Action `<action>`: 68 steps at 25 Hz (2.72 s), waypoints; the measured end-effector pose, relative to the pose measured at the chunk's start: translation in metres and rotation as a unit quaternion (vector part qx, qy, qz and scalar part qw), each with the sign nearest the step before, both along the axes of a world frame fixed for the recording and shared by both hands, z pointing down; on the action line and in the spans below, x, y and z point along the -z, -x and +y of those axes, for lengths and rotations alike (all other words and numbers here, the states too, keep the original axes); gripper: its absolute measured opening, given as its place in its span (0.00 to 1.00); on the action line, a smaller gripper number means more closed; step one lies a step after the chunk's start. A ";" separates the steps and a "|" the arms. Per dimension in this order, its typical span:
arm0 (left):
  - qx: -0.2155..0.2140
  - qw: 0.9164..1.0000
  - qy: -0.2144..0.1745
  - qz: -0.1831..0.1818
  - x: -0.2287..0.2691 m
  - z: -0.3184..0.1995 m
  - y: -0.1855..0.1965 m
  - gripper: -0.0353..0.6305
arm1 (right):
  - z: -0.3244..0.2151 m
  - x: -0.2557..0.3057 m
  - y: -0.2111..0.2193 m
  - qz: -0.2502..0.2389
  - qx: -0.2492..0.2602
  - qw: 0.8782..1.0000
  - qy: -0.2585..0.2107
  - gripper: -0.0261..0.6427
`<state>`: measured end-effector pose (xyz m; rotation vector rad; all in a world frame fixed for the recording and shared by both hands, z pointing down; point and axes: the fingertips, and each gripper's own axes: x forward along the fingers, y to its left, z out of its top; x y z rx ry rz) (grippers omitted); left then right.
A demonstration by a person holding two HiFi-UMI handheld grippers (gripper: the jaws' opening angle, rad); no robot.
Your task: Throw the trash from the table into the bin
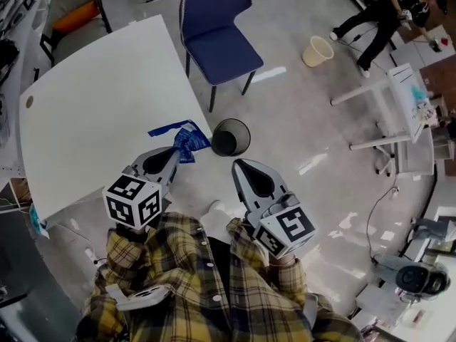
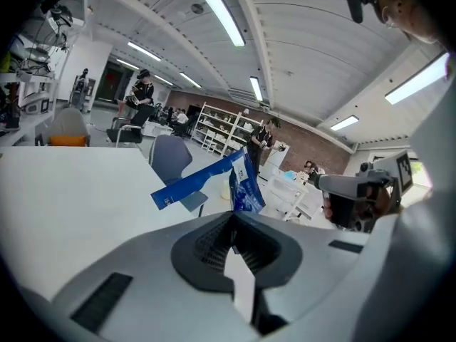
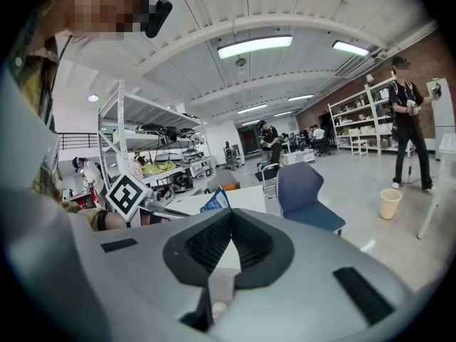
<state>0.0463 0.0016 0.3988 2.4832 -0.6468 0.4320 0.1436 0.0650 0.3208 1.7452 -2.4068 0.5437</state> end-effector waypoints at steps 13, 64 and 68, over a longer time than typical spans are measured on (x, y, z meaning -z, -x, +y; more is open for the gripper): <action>-0.085 0.996 -0.007 -0.009 0.020 0.103 -0.156 0.06 | 0.123 0.002 -0.145 -0.029 -0.094 0.995 0.009 0.04; 0.033 0.981 0.136 -0.135 -0.311 -0.042 -0.344 0.06 | -0.074 -0.228 -0.329 -0.094 0.060 0.979 0.171 0.04; 0.024 0.977 0.142 -0.158 -0.379 -0.060 -0.347 0.06 | -0.073 -0.279 -0.328 -0.110 0.052 0.974 0.193 0.04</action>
